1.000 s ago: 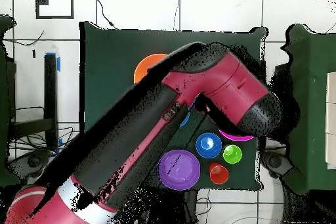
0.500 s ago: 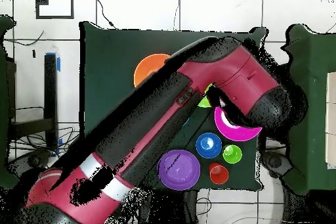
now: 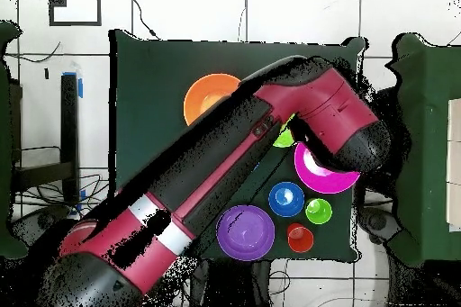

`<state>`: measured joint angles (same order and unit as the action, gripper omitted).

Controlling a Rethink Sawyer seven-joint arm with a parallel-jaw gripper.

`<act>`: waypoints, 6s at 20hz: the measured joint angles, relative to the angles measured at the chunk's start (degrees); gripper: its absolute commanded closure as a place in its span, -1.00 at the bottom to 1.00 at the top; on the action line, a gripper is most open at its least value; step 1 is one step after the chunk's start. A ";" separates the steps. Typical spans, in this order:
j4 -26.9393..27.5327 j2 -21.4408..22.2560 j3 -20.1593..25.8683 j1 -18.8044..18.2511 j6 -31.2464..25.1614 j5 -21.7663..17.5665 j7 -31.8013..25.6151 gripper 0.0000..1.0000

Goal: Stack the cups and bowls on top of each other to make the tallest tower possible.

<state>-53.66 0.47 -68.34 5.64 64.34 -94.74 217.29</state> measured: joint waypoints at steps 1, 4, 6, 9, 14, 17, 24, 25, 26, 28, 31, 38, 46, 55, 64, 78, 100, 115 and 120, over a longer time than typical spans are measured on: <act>0.00 -0.28 0.00 0.00 -0.31 0.44 0.00 -1.00; 0.01 -1.41 0.00 0.00 -1.30 2.37 0.00 -1.00; 0.01 -1.87 0.01 0.01 -1.70 3.14 0.00 -1.00; 0.02 -2.64 0.00 0.00 -2.24 4.68 0.00 -1.00; 0.02 -3.79 0.00 0.02 -2.26 6.21 0.00 -1.00; 0.03 -4.67 0.13 0.05 -2.26 7.88 0.00 -1.00; 0.04 -6.58 0.43 0.05 -2.28 10.94 0.00 -1.00; 0.03 -6.77 0.44 0.05 -2.26 11.20 0.00 -1.00; 0.04 -6.95 0.45 0.05 -2.28 11.49 0.00 -1.00; 0.04 -7.75 0.66 0.05 -2.28 12.81 0.00 -1.00; 0.04 -8.37 0.83 0.02 -2.28 13.67 0.00 -1.00; 0.06 -10.58 1.53 -0.28 -2.28 16.41 0.00 -1.00; 0.07 -12.91 1.54 -1.82 -2.55 17.93 0.00 -1.00; 0.07 -14.63 1.53 -2.80 -3.51 18.06 0.01 -1.00; -0.16 -15.10 1.50 -3.26 -3.51 18.10 1.77 -1.00; -8.60 -15.04 1.52 -0.94 -3.50 18.08 10.63 -1.00; -14.21 -14.76 1.53 -1.60 -3.51 17.48 10.63 -1.00; -14.22 -15.09 5.28 -1.65 -3.51 17.89 10.63 -1.00; -14.22 -15.11 6.28 -1.62 -3.53 17.94 10.63 -1.00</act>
<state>-67.88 -14.64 -62.06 4.02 60.81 -76.79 227.92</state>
